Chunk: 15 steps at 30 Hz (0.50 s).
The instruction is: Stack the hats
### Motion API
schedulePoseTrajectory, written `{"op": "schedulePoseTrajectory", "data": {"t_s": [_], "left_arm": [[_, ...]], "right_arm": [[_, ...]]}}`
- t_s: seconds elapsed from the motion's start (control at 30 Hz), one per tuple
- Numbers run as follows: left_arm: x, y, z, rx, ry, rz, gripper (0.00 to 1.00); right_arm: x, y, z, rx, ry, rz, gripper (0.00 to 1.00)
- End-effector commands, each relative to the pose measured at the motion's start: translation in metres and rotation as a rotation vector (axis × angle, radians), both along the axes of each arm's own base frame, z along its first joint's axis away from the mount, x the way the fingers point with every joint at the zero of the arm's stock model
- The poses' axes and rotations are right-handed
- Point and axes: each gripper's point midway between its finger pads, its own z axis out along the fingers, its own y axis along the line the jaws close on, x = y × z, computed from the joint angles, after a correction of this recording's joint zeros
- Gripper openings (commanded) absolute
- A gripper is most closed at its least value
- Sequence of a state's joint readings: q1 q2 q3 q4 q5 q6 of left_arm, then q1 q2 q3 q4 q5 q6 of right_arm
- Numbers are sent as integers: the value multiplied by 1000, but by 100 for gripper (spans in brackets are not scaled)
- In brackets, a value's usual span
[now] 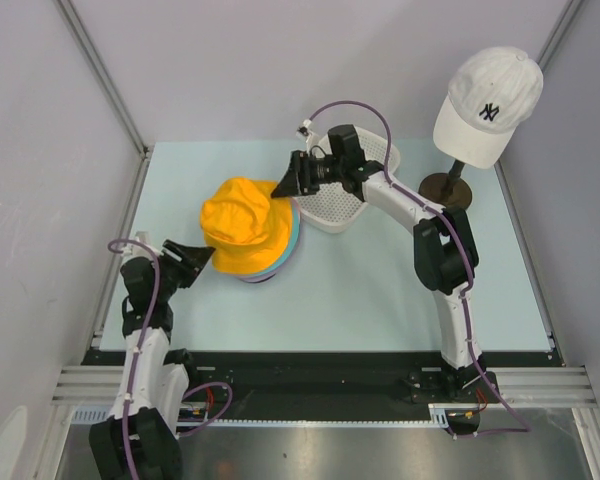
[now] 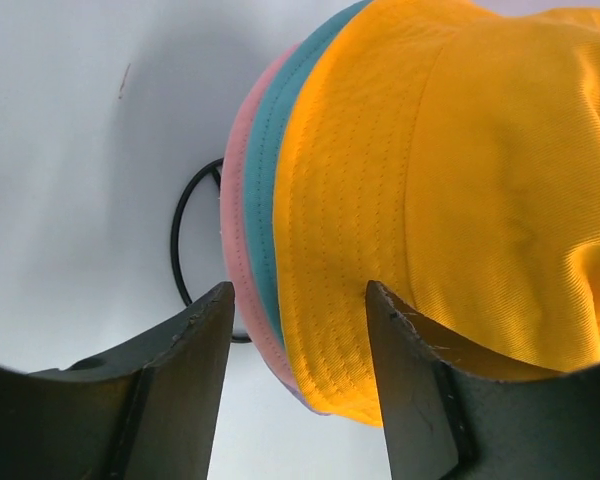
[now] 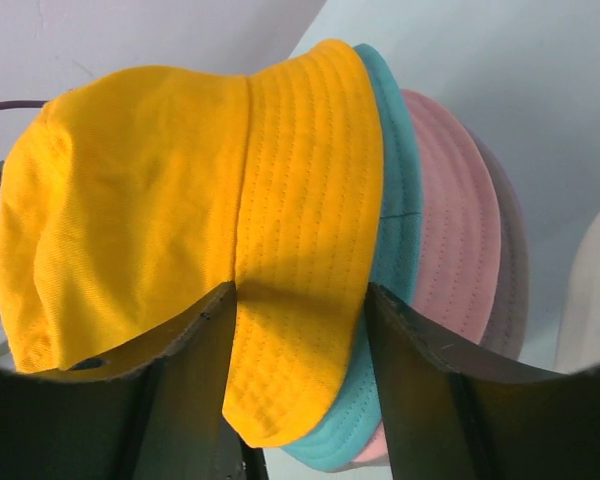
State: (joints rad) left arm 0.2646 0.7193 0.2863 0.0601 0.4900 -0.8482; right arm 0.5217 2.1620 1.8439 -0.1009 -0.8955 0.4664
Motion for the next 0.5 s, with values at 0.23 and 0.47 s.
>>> {"op": "schedulePoseTrajectory", "data": {"t_s": [0.23,0.47], "left_arm": [[-1,-15,5,-96,-78,-33,52],[3,-14,-3,-85,-57,-18,50]], "right_arm": [[-9,-3,-11,-60,8,-10,20],[-15,-17,-33,-185,27,-47,0]]}}
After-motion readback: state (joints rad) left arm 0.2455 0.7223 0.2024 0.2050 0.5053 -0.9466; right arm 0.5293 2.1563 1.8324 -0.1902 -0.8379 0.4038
